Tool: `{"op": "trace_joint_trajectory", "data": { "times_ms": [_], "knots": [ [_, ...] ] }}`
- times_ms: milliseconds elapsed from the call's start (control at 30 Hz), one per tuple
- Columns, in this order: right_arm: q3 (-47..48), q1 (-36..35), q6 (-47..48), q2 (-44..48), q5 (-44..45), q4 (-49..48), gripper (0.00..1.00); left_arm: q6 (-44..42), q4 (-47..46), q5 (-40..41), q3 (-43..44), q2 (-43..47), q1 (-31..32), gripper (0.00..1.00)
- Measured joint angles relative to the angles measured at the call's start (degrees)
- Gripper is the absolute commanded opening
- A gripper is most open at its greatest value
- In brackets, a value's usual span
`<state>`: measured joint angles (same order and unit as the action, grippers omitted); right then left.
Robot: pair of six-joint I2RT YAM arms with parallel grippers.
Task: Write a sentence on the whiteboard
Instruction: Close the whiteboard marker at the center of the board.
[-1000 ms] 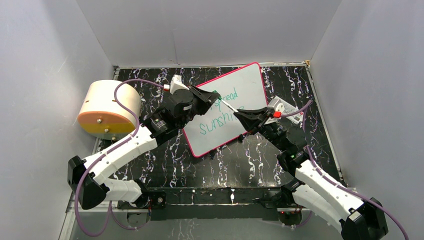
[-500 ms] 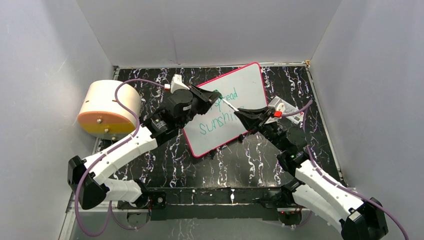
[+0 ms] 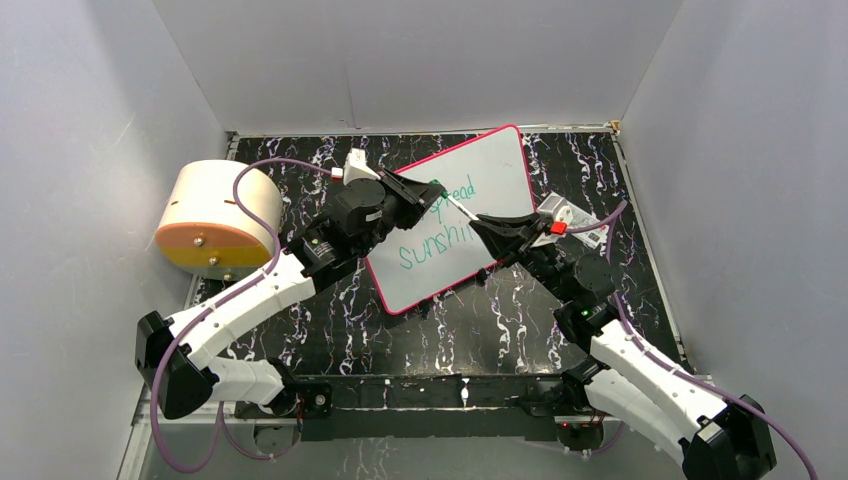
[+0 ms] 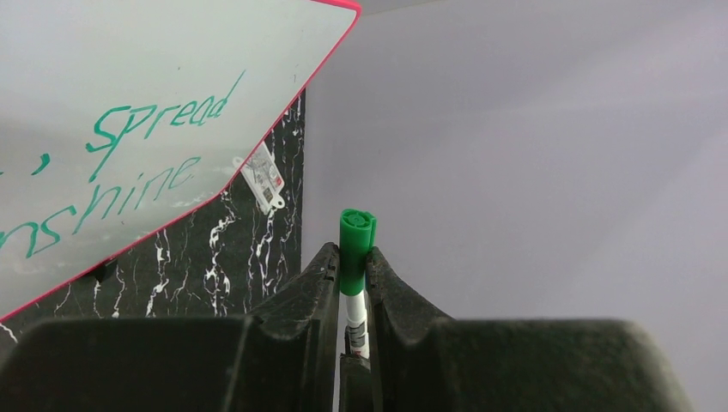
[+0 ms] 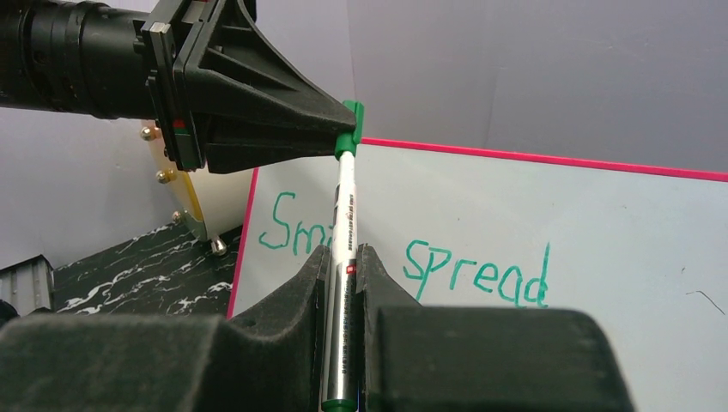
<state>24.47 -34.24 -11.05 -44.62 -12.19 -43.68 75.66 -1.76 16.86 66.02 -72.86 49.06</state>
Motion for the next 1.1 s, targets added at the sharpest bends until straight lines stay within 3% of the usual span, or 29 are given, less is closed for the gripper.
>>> {"op": "trace_joint_trajectory", "data": {
  "times_ms": [1100],
  "knots": [
    [-1.0,-0.3,-8.1,-10.4,5.4,-13.9,0.0,-1.7,-14.4,-6.3,-5.7,-2.8,-1.6,0.0]
  ]
}}
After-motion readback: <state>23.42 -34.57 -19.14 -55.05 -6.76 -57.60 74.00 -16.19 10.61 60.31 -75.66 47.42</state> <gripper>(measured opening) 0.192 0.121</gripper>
